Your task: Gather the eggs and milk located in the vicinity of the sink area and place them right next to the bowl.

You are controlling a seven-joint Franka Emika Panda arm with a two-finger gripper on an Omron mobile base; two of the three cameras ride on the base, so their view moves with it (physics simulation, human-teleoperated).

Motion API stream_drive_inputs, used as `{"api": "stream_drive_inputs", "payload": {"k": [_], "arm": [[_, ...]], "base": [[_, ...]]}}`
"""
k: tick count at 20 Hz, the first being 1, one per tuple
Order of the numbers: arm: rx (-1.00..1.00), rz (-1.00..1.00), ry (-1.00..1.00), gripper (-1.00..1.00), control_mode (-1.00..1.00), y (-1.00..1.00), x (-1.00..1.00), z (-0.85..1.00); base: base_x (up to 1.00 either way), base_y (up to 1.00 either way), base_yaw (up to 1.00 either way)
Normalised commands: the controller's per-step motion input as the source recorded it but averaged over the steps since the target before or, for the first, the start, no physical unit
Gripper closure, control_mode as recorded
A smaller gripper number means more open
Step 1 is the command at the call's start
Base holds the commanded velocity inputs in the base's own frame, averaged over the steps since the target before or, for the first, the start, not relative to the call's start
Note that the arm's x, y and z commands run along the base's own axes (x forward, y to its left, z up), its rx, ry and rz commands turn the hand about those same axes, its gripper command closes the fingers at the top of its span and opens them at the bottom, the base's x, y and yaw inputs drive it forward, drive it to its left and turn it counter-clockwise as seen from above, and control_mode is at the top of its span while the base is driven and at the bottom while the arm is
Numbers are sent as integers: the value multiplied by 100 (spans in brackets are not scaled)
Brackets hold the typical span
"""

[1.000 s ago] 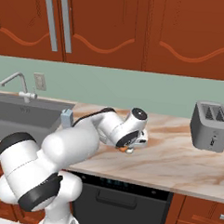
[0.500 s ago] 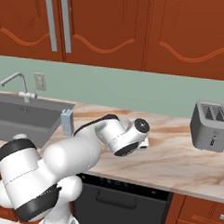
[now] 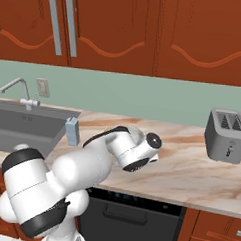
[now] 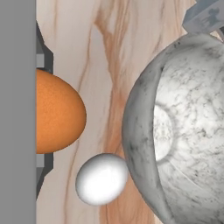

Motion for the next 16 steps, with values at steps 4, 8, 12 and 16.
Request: {"api": "stream_drive_inputs", "payload": {"k": [4, 8, 12, 16], "arm": [[2, 7, -5, 100, -100, 0, 0, -2], [0, 0, 0, 100, -100, 10, 0, 0], [0, 0, 0, 100, -100, 13, 6, 0], [0, -1, 0, 100, -100, 15, 6, 0]], "base": [[0, 0, 0], [0, 0, 0], [0, 0, 0], [0, 0, 0]]}}
